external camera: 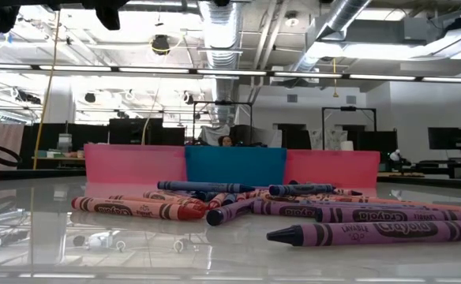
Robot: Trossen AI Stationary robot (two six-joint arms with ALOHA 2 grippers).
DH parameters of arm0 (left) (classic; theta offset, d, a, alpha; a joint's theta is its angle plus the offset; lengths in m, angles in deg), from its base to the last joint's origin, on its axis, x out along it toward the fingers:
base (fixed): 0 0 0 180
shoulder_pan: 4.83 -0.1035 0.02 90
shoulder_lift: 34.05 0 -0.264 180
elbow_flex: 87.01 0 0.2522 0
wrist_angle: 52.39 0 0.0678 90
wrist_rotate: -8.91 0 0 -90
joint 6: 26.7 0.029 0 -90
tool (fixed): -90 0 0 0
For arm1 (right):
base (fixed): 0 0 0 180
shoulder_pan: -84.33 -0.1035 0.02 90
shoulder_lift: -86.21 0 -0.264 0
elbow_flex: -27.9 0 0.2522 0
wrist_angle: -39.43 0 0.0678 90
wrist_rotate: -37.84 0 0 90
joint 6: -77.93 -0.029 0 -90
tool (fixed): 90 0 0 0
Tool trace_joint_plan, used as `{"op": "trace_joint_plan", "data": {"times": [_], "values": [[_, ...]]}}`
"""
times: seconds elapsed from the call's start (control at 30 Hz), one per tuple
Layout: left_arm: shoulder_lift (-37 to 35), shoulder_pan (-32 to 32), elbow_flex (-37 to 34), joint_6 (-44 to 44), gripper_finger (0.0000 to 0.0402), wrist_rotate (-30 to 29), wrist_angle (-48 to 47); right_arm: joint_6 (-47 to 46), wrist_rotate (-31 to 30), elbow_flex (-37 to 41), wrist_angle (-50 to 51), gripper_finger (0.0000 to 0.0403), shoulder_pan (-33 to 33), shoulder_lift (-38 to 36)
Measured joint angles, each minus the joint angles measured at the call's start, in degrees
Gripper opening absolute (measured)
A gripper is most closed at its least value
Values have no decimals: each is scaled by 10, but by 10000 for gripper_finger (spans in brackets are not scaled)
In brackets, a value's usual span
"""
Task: Sort crayons
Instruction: Put the pink crayon into the pink bin
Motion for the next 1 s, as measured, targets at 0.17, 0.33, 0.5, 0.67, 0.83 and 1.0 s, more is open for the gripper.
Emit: {"op": "trace_joint_plan", "data": {"times": [0.17, 0.33, 0.5, 0.67, 0.83, 1.0], "values": [[0, 0, 0, -1, 12, 0, 0, 0, -2, 0, 21, 229, -3, -12], [0, 0, 0, -5, 12, -1, 0, -6, -6, 0, 32, 177, -2, -12], [0, 0, 0, -5, 12, -2, -2, -7, -18, 0, 38, 88, -2, -12], [0, 0, 0, -1, 12, -5, -11, -8, -29, 0, 43, 16, -2, -12], [0, 0, 0, -3, 12, -10, -12, -14, -38, 0, 44, 10, -2, -12], [0, 0, 0, -20, 26, -43, -36, -19, -102, 0, 60, 4, -2, -11]]}}
